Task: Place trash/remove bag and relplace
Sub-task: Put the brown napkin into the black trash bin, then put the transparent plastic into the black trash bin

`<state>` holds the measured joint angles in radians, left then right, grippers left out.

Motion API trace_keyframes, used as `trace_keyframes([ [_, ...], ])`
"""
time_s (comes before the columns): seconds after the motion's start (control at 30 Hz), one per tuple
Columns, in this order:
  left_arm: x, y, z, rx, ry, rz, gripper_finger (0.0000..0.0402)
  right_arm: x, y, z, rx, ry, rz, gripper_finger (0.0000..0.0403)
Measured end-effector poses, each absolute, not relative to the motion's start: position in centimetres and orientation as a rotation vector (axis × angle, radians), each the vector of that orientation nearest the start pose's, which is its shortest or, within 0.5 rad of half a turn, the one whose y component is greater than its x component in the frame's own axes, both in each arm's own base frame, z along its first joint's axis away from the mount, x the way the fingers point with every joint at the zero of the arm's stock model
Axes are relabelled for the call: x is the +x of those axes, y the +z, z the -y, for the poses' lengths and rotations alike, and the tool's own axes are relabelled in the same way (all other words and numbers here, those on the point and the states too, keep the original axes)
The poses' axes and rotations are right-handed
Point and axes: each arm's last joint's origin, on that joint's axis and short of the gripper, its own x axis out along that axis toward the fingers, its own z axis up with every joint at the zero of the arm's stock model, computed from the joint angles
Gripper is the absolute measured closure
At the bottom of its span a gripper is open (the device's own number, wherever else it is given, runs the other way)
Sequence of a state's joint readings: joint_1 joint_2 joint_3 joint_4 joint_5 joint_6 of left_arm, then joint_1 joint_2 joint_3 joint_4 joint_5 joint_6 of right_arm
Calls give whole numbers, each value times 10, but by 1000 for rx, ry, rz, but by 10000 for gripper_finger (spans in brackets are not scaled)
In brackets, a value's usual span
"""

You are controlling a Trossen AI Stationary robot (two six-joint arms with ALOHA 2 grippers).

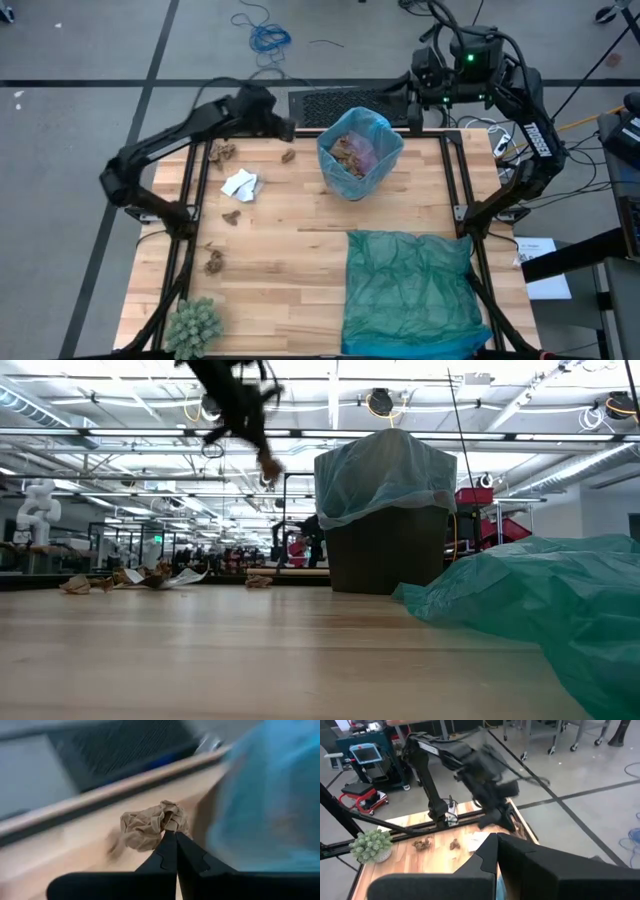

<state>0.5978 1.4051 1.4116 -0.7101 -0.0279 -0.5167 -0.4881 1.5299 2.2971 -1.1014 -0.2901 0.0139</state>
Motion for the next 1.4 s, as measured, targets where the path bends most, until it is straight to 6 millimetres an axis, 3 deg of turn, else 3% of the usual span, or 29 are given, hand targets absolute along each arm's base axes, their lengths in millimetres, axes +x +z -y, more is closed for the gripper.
trace_keyframes([
  [0.2, 254, 436, -128, -519, 467, -165, 401, 212, 553, 103, 126, -199, -272, 403],
  [0.33, 271, 457, -118, -442, 360, -131, 401, 212, 555, 103, 117, -199, -251, 403],
  [0.47, 297, 452, -118, -387, 312, -244, 401, 213, 556, 104, 111, -199, -236, 403],
  [0.7, 354, 412, -130, -311, 269, -515, 401, 213, 557, 104, 116, -200, -232, 403],
  [0.83, 370, 394, -136, -265, 273, -633, 401, 213, 557, 104, 117, -200, -232, 403],
  [1.1, 373, 387, -137, -249, 276, -688, 371, 213, 557, 104, 117, -200, -233, 403],
  [1.4, 350, 415, -132, -212, 312, -614, 282, 213, 557, 104, 110, -199, -234, 403],
])
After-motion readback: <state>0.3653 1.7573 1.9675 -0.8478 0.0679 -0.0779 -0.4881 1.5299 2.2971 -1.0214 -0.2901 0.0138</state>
